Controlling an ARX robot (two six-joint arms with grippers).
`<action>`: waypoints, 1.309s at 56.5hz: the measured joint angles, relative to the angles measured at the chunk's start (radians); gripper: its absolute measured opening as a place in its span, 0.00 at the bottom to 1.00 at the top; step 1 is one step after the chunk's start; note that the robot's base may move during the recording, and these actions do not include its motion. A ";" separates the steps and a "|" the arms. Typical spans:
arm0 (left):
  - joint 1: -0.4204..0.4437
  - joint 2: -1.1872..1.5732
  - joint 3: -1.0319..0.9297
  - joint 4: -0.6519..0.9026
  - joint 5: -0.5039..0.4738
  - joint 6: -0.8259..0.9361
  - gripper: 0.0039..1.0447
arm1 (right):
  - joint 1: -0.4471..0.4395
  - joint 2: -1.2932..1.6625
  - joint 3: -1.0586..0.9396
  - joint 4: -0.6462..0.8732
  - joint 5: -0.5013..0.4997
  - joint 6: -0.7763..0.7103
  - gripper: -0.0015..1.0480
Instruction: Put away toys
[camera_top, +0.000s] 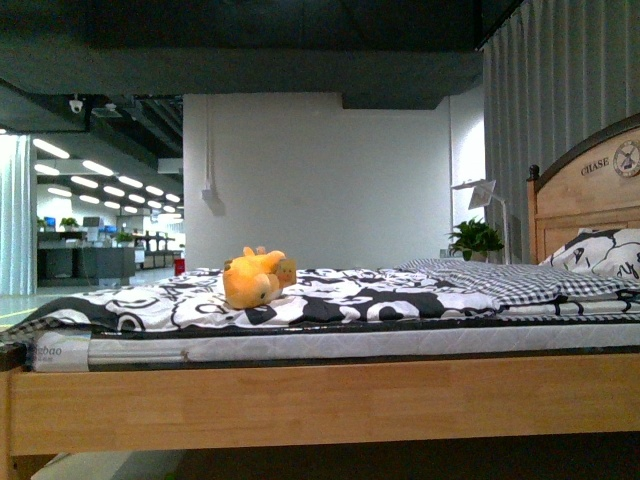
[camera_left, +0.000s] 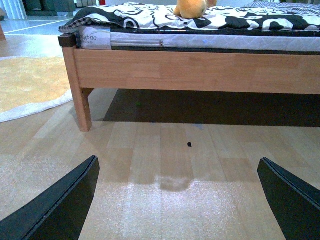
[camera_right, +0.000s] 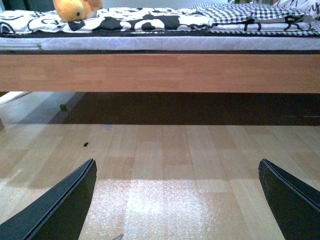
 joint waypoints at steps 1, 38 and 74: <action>0.000 0.000 0.000 0.000 0.000 0.000 0.94 | 0.000 0.000 0.000 0.000 0.000 0.000 0.94; 0.000 0.000 0.000 0.000 0.000 0.000 0.94 | 0.000 0.000 0.000 0.000 0.000 0.000 0.94; 0.000 0.000 0.000 0.000 0.000 0.000 0.94 | 0.000 0.000 0.000 0.000 0.000 0.000 0.94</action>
